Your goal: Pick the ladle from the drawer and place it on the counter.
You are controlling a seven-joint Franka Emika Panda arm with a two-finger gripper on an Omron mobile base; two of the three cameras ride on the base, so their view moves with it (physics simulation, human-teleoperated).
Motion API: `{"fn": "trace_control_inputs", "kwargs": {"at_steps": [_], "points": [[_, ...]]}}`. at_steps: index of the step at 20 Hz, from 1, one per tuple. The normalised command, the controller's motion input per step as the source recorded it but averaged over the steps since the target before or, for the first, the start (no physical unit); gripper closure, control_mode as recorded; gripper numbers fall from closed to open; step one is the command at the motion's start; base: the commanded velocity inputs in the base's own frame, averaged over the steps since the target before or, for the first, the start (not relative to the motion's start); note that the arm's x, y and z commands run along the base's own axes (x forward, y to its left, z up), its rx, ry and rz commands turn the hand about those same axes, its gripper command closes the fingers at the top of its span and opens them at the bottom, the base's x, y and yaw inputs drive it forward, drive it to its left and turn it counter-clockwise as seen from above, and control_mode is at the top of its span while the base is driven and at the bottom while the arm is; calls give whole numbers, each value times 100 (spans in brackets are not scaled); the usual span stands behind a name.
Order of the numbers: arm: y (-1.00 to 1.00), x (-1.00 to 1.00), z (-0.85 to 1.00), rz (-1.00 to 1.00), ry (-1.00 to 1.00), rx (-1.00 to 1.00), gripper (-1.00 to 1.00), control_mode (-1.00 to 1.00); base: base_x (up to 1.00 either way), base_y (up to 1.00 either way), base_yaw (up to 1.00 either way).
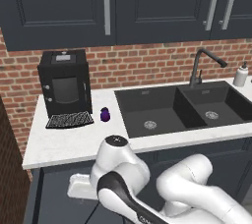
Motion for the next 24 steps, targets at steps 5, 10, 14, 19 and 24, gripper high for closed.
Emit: {"fn": "trace_control_inputs", "kwargs": {"at_steps": [5,10,14,19,24], "points": [[1,16,-1,-8,12,-7,-100,-100,0,0,0],[1,13,-50,0,5,-19,-100,-100,0,0,0],[17,20,-46,-1,0,-16,-100,-100,0,0,0],[2,18,-46,-1,0,-9,-100,-100,0,0,0],[0,17,-57,-3,0,-7,-100,-100,0,0,0]]}}
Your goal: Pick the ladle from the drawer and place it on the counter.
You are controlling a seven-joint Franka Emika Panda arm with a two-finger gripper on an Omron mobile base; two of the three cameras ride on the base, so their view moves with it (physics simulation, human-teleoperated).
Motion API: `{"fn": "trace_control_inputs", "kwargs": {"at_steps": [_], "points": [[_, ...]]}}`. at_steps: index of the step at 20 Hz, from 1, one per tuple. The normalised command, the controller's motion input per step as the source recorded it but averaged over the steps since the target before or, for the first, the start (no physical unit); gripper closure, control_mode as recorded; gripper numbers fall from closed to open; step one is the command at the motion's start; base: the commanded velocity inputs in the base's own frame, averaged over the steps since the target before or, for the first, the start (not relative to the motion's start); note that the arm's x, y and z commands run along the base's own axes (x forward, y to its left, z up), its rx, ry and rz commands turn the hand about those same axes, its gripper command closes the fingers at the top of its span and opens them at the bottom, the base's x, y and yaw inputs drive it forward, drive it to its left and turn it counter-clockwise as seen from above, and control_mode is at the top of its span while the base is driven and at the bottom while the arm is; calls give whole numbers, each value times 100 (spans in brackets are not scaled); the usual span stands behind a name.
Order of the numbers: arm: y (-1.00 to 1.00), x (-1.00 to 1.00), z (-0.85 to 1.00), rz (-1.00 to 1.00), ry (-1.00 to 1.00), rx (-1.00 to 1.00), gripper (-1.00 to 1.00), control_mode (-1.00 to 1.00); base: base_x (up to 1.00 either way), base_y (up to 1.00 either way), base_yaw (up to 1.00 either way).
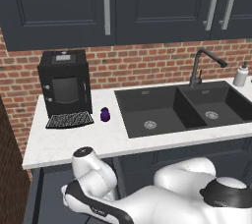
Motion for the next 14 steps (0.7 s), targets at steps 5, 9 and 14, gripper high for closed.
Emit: {"fn": "trace_control_inputs", "kwargs": {"at_steps": [5,9,14], "points": [[12,32,-36,-7,0,-5,-100,-100,0,0,0],[18,28,-42,-8,0,-7,-100,-100,0,0,0],[21,23,-45,-7,0,-8,-100,-100,0,0,0]]}}
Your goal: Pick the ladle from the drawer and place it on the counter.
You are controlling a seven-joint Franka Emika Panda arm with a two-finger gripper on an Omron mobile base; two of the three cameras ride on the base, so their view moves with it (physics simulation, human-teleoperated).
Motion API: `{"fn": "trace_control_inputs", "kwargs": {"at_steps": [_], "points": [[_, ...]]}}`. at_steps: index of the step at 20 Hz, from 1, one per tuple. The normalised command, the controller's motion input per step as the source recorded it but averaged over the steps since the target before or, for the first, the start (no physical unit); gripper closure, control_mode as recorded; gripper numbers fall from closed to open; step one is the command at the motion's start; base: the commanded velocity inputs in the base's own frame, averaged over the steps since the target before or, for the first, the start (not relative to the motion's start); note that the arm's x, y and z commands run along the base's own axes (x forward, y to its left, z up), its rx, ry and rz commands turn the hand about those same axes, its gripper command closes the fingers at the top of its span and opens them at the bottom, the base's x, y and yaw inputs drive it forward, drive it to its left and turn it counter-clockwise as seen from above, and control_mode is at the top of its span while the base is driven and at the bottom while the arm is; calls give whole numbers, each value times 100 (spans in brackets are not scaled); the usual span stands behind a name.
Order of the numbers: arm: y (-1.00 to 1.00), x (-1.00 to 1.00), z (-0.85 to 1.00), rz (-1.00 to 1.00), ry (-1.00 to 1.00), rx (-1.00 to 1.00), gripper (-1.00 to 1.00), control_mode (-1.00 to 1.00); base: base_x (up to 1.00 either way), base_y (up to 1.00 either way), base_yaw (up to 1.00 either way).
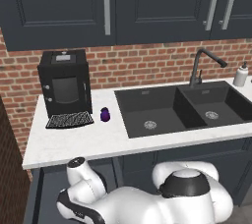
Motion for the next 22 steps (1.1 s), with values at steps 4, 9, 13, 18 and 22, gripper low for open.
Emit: {"fn": "trace_control_inputs", "kwargs": {"at_steps": [4,9,13,18,22], "points": [[11,11,-56,-5,1,-11,-100,-100,0,0,0],[6,16,-50,-5,0,-10,-100,-100,0,0,0],[4,16,-54,-5,0,-10,100,-100,0,0,0],[-11,-11,-71,-7,1,-11,100,-100,0,0,0],[-53,-49,-54,-8,0,-2,100,-100,0,0,0]]}}
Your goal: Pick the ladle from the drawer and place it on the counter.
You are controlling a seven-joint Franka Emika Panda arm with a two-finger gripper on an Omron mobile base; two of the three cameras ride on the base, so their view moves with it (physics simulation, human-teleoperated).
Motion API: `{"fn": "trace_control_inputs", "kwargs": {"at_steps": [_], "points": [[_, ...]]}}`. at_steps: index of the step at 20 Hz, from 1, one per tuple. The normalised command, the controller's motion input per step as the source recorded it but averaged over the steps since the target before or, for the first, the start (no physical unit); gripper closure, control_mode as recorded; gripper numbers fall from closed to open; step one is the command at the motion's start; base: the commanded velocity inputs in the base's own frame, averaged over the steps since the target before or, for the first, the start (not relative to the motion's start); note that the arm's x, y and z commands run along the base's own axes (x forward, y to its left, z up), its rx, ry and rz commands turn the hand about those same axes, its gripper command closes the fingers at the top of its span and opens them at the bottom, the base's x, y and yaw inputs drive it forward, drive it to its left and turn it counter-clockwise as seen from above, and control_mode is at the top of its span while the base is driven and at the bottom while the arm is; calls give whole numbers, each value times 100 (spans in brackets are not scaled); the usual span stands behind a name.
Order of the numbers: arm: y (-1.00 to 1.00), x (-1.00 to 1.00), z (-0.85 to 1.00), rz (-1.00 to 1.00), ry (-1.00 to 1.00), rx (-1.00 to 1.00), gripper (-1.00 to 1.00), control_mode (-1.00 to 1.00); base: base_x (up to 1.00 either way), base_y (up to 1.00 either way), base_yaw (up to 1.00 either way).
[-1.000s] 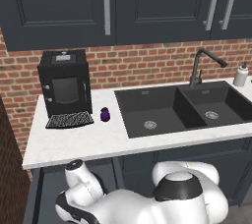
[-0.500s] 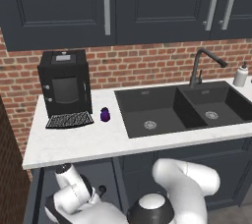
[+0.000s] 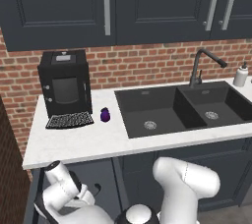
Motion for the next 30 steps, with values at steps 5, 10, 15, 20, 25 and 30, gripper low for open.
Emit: {"fn": "trace_control_inputs", "kwargs": {"at_steps": [5,10,15,20,25,30], "points": [[-72,-66,-42,-11,-4,0,100,-100,0,0,0],[-62,-66,-19,-13,-18,0,100,-100,0,0,0],[-23,-18,66,-22,-54,1,100,-100,0,0,0],[-2,4,100,-27,-53,0,100,-100,0,0,0],[0,33,100,-29,-37,0,100,-100,0,0,0],[6,59,100,-24,-15,0,100,-100,0,0,0]]}}
